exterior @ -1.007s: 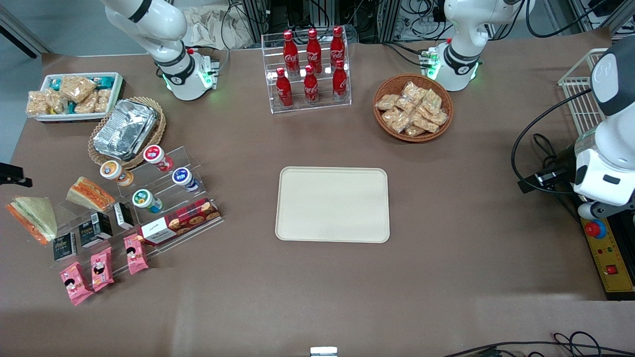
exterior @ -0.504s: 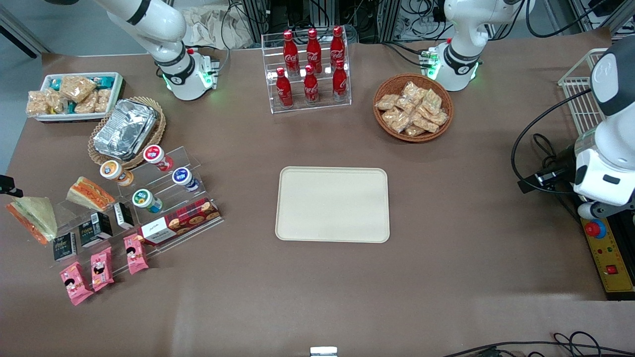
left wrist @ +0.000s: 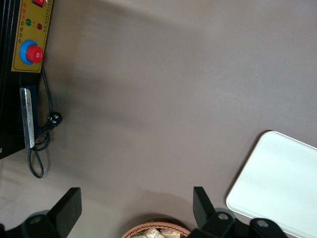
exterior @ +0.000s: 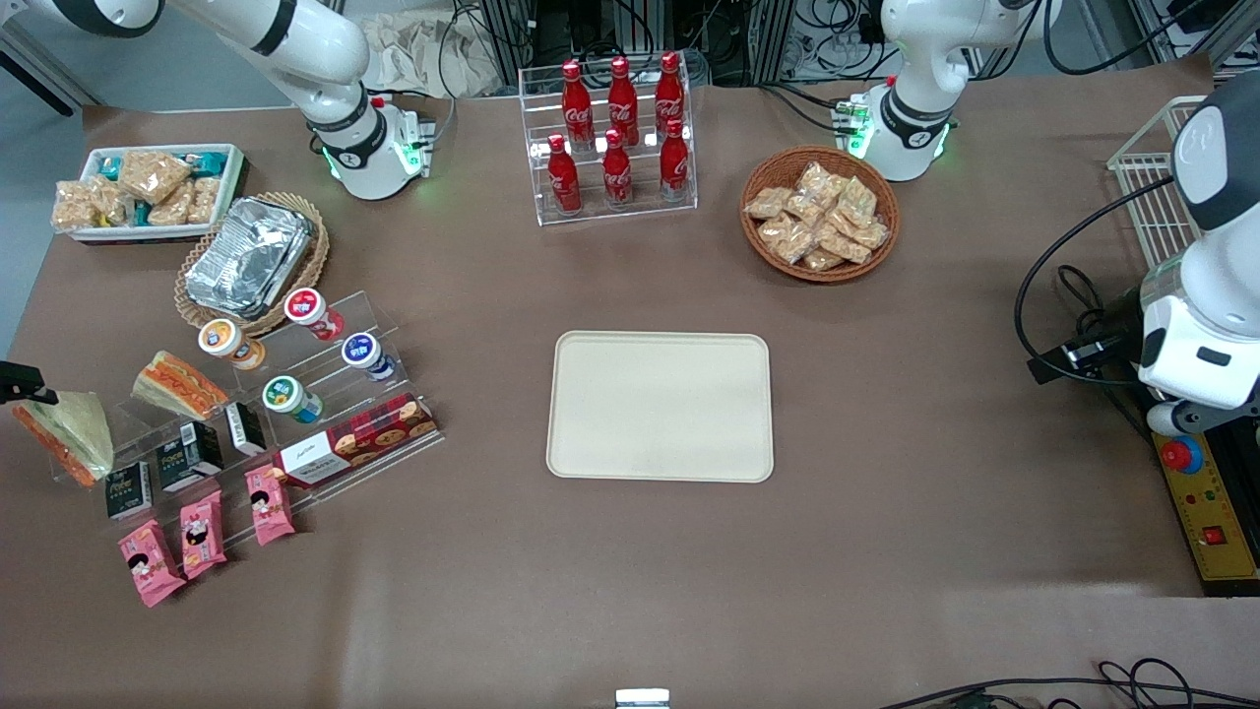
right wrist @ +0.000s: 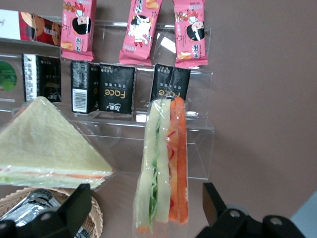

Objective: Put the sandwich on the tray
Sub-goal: 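Close the right gripper on a plastic-wrapped triangle sandwich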

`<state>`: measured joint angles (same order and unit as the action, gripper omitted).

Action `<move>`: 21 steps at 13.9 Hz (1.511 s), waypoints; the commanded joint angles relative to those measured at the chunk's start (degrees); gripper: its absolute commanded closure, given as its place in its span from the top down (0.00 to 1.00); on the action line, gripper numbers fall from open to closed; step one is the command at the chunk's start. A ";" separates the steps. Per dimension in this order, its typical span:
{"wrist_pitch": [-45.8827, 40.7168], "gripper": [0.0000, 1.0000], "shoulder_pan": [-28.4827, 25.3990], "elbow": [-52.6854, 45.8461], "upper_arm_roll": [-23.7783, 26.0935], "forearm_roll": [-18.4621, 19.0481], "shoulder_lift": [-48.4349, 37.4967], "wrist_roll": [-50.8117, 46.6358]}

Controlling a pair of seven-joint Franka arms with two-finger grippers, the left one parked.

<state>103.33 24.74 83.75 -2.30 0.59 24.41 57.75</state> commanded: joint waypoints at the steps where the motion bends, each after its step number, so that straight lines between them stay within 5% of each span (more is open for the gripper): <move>1: 0.64 1.00 0.48 -0.87 0.28 0.90 1.95 1.31; 17: 2.23 0.98 2.24 0.01 0.37 0.81 5.74 5.53; 19: 1.52 0.92 2.33 0.27 0.28 0.81 5.48 5.62; 21: 1.52 0.76 2.85 0.27 0.28 0.90 5.48 7.01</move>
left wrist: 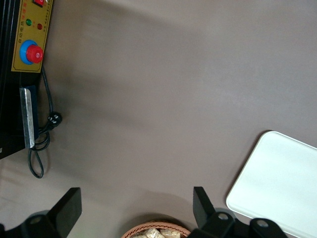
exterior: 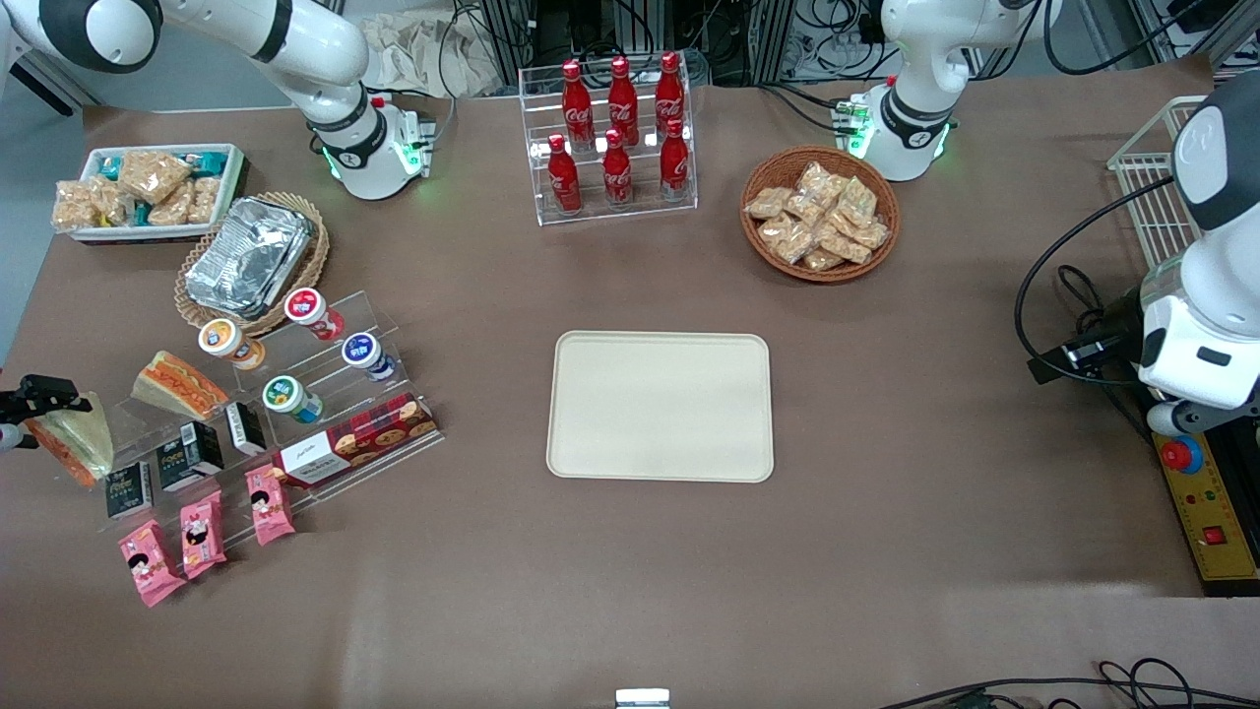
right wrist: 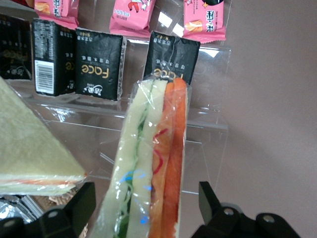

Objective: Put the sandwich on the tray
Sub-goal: 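Close the right gripper on a plastic-wrapped triangle sandwich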

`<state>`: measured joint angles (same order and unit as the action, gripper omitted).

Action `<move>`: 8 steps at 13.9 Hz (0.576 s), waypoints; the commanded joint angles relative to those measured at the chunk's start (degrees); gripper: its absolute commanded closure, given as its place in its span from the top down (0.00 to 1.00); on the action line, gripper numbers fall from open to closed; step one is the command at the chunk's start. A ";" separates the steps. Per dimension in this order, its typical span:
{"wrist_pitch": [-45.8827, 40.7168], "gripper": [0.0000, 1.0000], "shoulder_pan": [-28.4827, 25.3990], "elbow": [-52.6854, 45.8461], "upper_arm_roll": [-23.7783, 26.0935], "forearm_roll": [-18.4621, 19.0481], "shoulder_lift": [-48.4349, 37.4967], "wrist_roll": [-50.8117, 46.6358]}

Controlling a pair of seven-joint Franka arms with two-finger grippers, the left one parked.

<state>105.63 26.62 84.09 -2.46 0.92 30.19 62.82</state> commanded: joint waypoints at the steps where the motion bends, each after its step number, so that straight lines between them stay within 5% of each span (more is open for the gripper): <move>1: -0.78 0.65 0.98 -0.16 0.44 0.48 -0.30 3.43; 4: -0.78 0.36 0.98 -0.33 0.44 0.39 -0.22 3.36; 8: -5.34 0.33 -0.51 -5.32 0.97 0.39 -1.01 3.18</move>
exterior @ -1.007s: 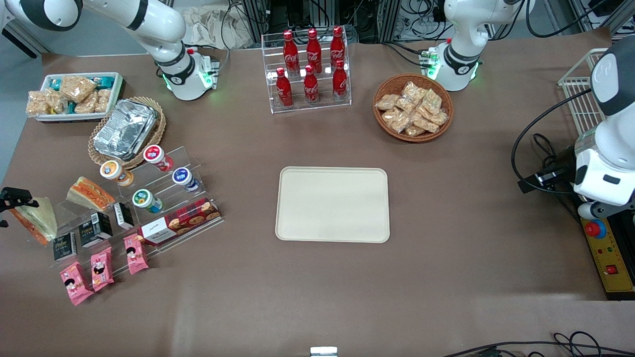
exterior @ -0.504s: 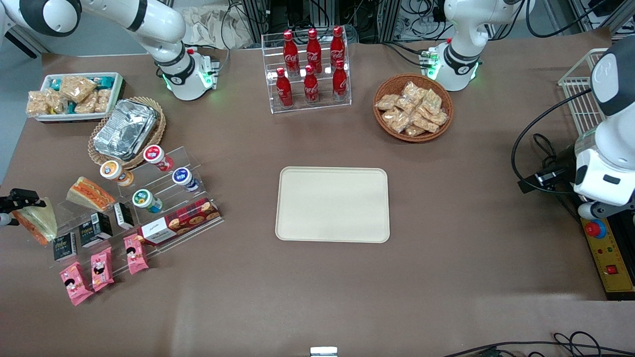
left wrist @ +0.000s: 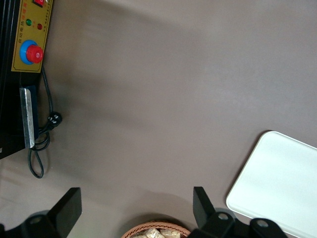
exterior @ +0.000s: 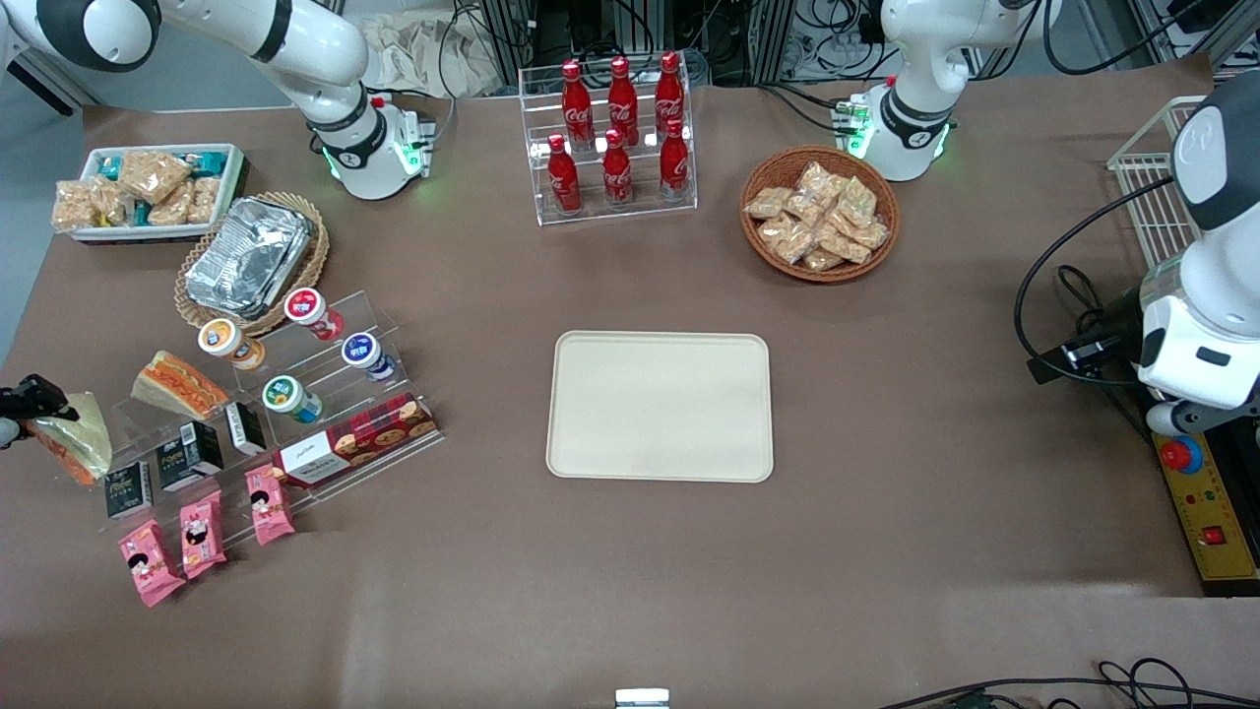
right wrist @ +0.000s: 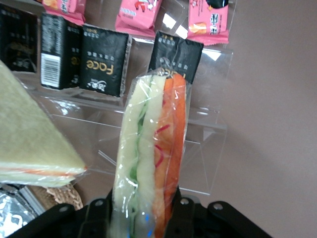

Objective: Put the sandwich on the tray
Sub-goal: 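Lift the wrapped sandwich off the stand with the right gripper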

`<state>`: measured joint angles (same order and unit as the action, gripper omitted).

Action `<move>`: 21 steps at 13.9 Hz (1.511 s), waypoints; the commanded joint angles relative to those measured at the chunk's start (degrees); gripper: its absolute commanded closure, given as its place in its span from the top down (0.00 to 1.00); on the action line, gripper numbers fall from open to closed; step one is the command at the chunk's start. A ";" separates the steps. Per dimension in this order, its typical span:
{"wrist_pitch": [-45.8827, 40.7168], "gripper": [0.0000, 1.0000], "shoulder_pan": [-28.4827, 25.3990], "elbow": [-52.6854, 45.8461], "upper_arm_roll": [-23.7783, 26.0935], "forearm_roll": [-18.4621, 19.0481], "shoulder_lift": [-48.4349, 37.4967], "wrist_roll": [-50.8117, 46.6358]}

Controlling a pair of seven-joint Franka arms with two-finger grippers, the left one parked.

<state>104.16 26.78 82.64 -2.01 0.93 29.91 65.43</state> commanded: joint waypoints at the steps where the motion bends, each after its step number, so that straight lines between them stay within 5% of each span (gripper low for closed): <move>1: -5.10 0.33 -1.90 -4.93 0.52 0.39 -0.90 0.66; 7: -7.74 0.33 -12.17 -7.23 0.52 0.04 -8.89 0.40; 13: -9.86 0.34 -30.27 -7.14 0.96 -0.40 -11.54 -3.37; 16: -9.77 0.35 -37.74 -6.96 0.87 -4.78 -10.57 -9.42; 21: -0.74 0.35 -51.20 -7.14 0.87 -5.32 -5.48 -23.39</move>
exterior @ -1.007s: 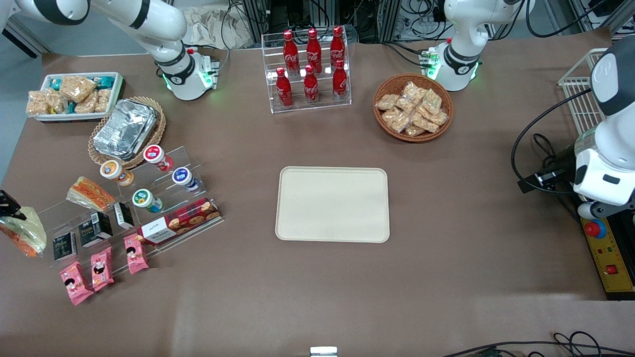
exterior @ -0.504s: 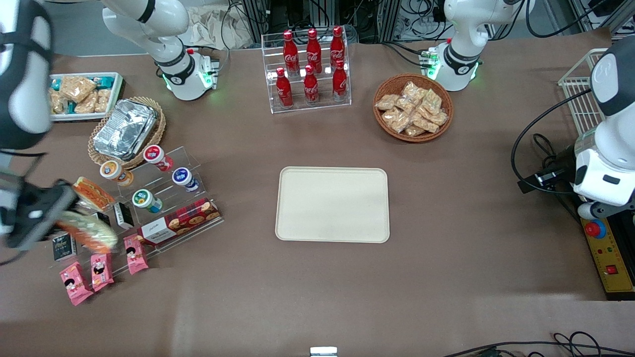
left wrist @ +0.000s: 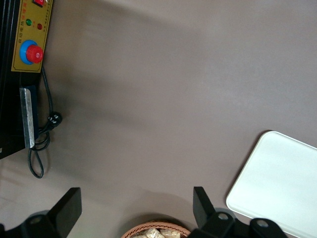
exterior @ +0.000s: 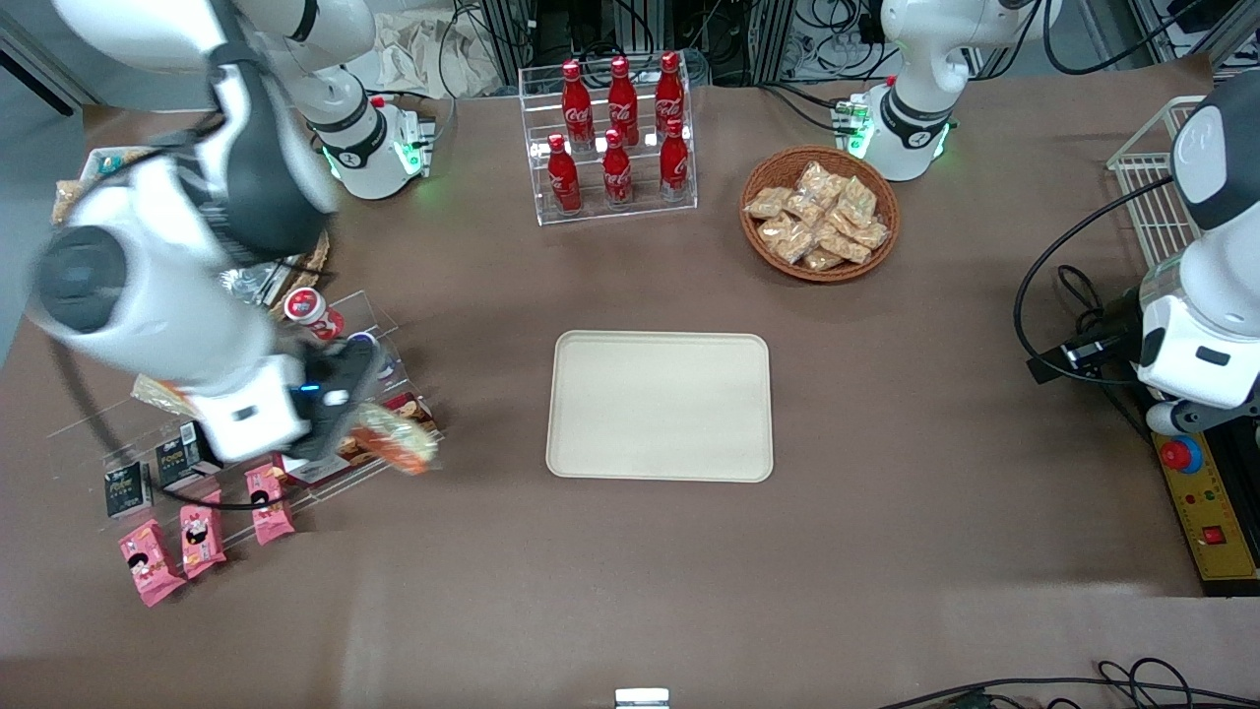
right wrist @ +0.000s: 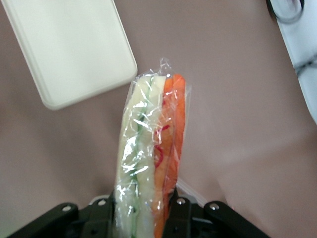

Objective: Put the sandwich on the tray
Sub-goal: 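Carry the sandwich over the cream tray and lower it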

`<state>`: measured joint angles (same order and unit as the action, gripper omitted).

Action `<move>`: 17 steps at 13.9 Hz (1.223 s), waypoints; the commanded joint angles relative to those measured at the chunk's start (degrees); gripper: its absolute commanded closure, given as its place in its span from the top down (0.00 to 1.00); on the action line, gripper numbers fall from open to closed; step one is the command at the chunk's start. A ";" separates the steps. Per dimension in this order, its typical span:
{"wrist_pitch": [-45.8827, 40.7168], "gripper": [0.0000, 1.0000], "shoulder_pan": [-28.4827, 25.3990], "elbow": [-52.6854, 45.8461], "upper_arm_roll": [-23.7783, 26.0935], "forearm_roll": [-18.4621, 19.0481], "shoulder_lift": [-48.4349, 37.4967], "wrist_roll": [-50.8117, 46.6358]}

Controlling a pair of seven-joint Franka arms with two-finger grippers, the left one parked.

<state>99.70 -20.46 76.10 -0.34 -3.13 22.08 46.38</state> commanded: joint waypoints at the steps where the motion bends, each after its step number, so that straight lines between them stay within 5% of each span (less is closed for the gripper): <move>1: 6.01 0.35 -5.80 -0.60 -0.81 -1.26 3.48 -6.37; 11: 25.97 0.35 -16.18 -0.60 -0.98 -0.56 16.75 -9.56; 17: 28.70 0.35 -19.17 -0.60 -1.16 2.96 22.29 -9.56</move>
<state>126.84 -38.86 76.67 -1.02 -1.39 42.43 37.21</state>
